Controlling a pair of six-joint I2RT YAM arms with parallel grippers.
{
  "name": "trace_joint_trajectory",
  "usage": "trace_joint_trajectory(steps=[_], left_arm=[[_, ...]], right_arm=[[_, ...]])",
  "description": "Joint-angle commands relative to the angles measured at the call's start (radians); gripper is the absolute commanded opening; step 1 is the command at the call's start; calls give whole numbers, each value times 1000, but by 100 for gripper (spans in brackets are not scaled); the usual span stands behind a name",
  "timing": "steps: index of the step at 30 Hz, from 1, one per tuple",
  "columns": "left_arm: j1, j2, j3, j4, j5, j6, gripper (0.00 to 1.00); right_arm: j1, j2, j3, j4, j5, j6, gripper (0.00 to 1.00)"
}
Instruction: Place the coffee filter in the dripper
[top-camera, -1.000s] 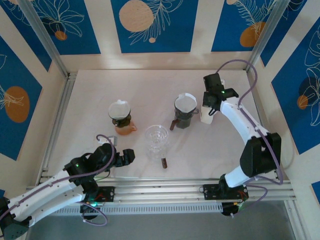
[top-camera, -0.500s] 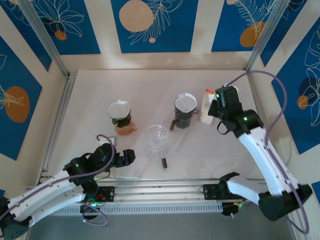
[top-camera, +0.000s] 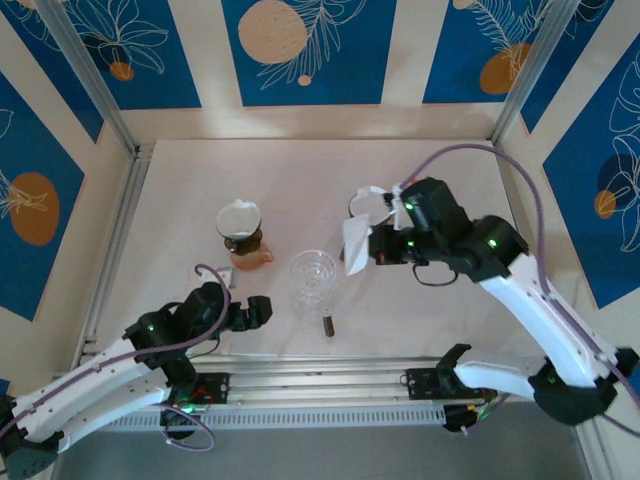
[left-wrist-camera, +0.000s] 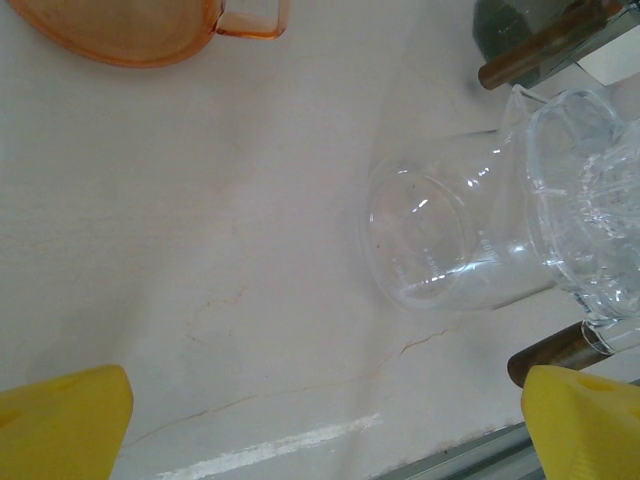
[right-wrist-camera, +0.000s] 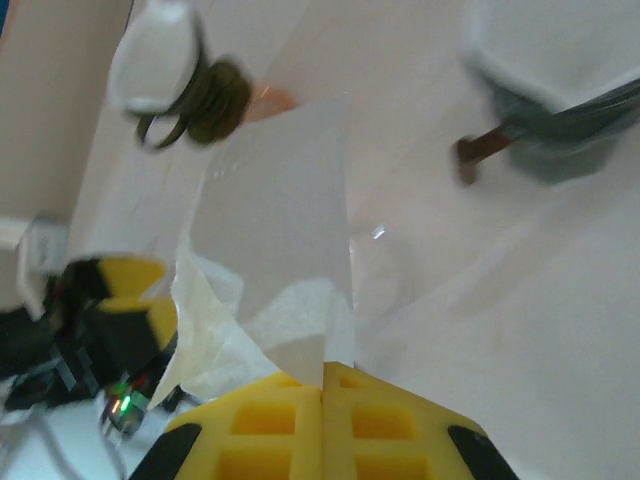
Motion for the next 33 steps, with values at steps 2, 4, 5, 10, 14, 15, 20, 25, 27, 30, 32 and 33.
trace_joint_trajectory(steps=[2, 4, 5, 10, 14, 15, 20, 25, 27, 30, 32, 33], left_arm=[[8, -6, 36, -19, 10, 43, 100], [8, -7, 36, -19, 14, 46, 100], [8, -8, 36, -17, 17, 46, 100], [8, -16, 36, -16, 27, 51, 100], [8, -25, 33, -13, 36, 54, 100], [8, -29, 31, -13, 37, 53, 100], [8, -41, 24, -11, 49, 53, 100], [8, -51, 22, -11, 58, 52, 100], [8, -52, 23, -11, 60, 52, 100], [8, -53, 26, -6, 65, 54, 100], [8, -50, 28, -8, 66, 57, 100], [8, -51, 30, -8, 66, 59, 100]], right_arm=[[72, 126, 115, -176, -164, 56, 0], [84, 172, 148, -216, -184, 75, 0], [86, 186, 162, -226, -197, 89, 0], [79, 241, 215, -260, -221, 169, 0], [72, 287, 254, -276, -215, 219, 0], [70, 297, 261, -276, -210, 228, 0], [50, 351, 290, -280, -203, 252, 0], [30, 395, 306, -269, -203, 274, 2], [19, 409, 301, -261, -202, 283, 5], [5, 430, 300, -243, -197, 287, 12], [-2, 444, 301, -235, -200, 285, 21], [-4, 449, 303, -234, -196, 286, 25]])
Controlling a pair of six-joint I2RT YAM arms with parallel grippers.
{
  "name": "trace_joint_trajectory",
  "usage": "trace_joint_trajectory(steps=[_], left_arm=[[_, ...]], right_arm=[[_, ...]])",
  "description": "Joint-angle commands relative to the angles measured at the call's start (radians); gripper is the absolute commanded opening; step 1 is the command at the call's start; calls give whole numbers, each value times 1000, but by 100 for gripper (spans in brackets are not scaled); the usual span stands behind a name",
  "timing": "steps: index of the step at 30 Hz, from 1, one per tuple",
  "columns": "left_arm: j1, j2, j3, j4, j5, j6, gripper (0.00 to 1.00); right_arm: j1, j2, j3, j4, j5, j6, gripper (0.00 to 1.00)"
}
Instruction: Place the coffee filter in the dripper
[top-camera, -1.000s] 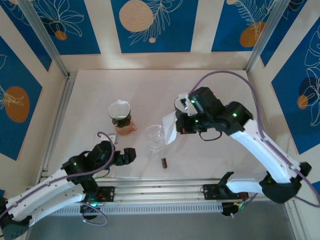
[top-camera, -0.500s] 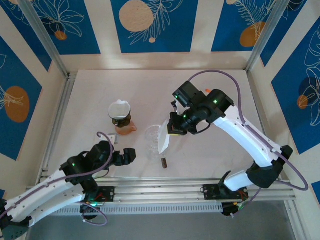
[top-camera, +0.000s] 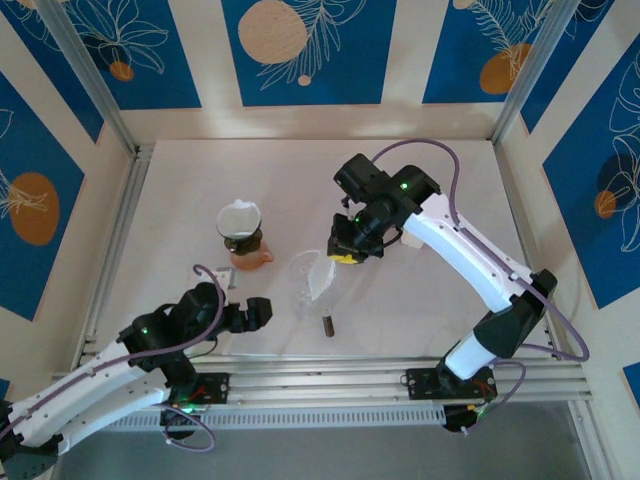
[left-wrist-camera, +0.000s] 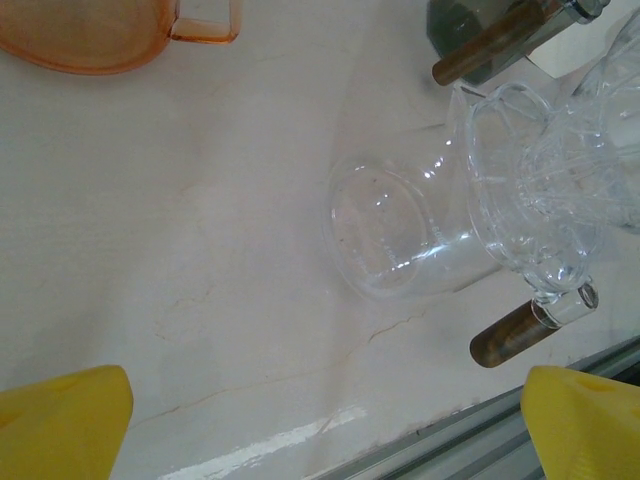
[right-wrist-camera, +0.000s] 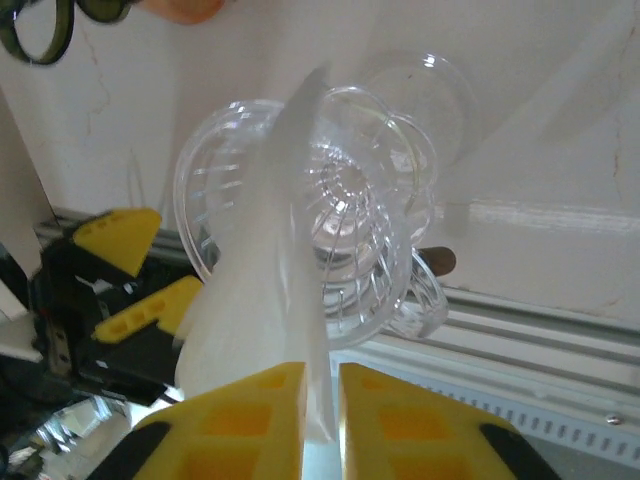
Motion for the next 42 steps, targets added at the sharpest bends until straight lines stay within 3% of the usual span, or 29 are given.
trace_joint_trajectory(steps=[1, 5, 12, 22, 30, 37, 42], left_arm=[[6, -9, 22, -7, 17, 30, 100], [6, -6, 31, -11, 16, 34, 100], [6, -4, 64, -24, -1, 49, 100], [7, 54, 131, -34, -26, 87, 100], [9, 93, 132, -16, -12, 82, 100], [9, 88, 132, -21, -10, 74, 100], [8, 86, 140, -27, -9, 73, 100]], right_arm=[[-9, 19, 26, 5, -14, 15, 28], [-6, 18, 30, 24, -3, -6, 31], [16, -83, -11, 75, 134, -34, 34], [115, -333, -348, 375, 320, 0, 45], [195, -337, -471, 514, 367, -33, 46], [206, -316, -489, 528, 398, -31, 41], [200, -287, -455, 478, 371, -58, 27]])
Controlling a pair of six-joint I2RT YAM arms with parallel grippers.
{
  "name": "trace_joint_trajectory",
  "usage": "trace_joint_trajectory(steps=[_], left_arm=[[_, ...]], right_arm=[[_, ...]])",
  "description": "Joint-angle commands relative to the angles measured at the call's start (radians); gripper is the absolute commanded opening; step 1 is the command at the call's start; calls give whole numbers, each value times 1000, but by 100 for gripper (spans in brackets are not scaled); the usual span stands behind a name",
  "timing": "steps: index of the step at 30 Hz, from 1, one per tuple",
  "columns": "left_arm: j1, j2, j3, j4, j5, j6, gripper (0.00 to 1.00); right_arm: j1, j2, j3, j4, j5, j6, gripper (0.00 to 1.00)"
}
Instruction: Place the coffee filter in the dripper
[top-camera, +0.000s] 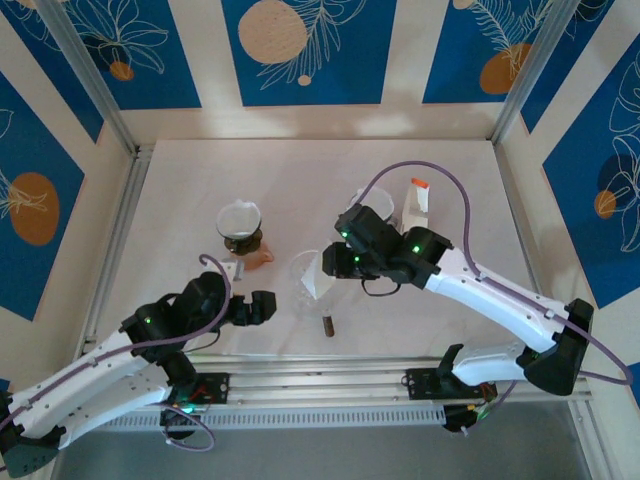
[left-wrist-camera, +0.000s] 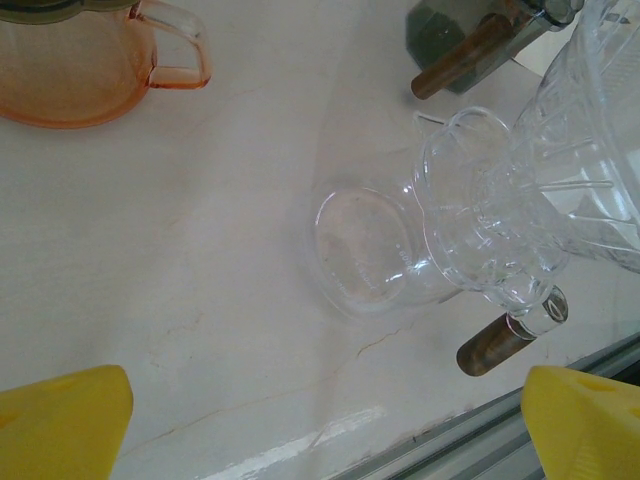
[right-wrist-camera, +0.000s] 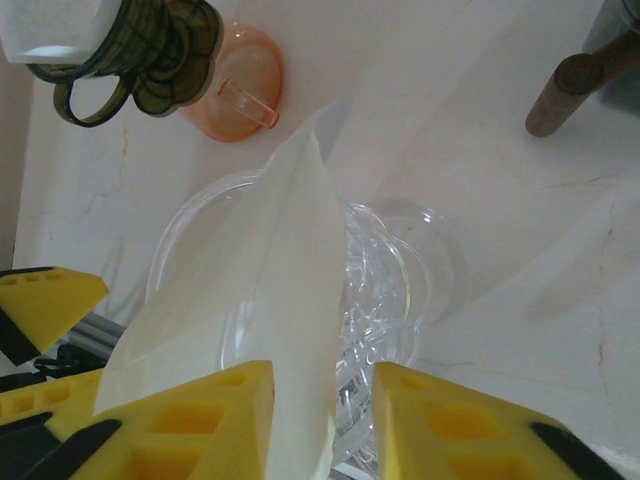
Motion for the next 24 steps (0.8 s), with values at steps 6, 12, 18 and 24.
trace_joint_trajectory(steps=[6, 12, 18, 24], left_arm=[[12, -4, 58, -2, 6, 10, 100], [51, 23, 106, 28, 81, 22, 100], [122, 80, 128, 139, 238, 23, 100], [169, 123, 131, 226, 308, 13, 100]], right_arm=[[-1, 91, 153, -178, 29, -91, 3], [3, 204, 313, -346, 52, -189, 0], [41, 325, 415, -428, 81, -250, 0], [96, 441, 517, -503, 197, -277, 0]])
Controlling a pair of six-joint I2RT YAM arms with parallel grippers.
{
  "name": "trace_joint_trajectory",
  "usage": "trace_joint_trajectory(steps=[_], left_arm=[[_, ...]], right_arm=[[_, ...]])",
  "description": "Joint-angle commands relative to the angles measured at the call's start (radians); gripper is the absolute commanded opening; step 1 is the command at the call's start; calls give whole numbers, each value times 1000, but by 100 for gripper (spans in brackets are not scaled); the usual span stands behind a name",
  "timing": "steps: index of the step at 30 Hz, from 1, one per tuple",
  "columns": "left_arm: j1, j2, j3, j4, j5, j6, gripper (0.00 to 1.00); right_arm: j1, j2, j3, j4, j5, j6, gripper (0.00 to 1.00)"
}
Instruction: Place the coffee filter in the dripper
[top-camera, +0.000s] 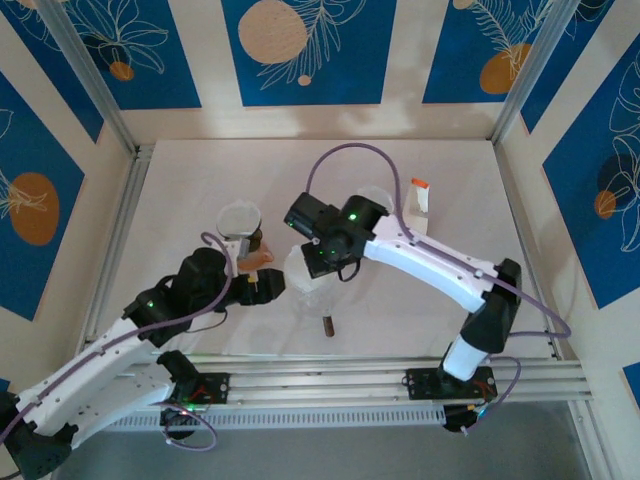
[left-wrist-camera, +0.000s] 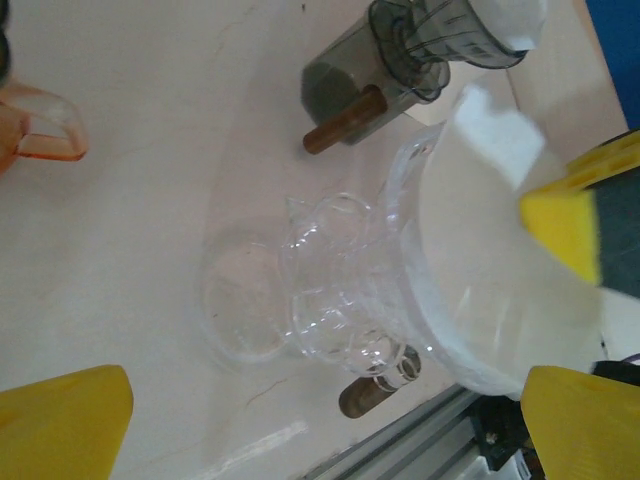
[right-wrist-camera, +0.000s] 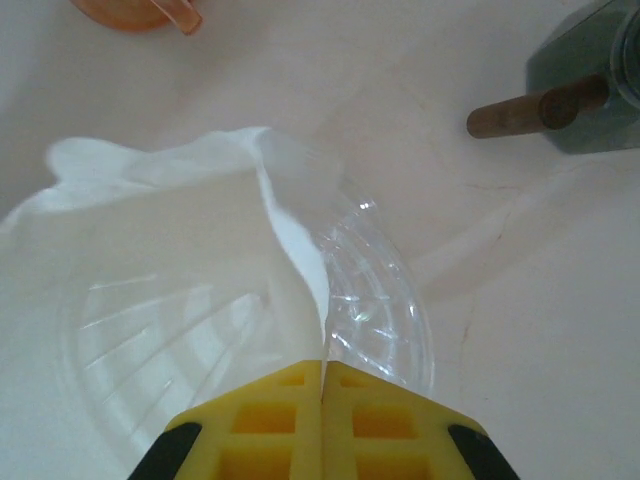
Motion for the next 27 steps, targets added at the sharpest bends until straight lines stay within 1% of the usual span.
trace_joint_trajectory(steps=[1, 5, 11, 15, 17, 20, 27], left_arm=[[33, 9, 28, 83, 78, 2, 100], [62, 17, 12, 129, 120, -10, 100], [73, 65, -10, 190, 149, -19, 100], [73, 107, -3, 185, 120, -1, 99], [73, 124, 1, 171, 99, 7, 96], [73, 144, -3, 159, 76, 14, 94], [73, 157, -25, 173, 82, 14, 93]], right_arm=[[31, 40, 82, -100, 92, -33, 0], [46, 50, 115, -113, 113, -37, 0], [47, 44, 93, -103, 111, -24, 0], [48, 42, 76, -100, 119, -18, 0], [48, 44, 69, -100, 122, -17, 0], [48, 46, 61, -100, 127, -14, 0], [45, 52, 40, -97, 137, -10, 0]])
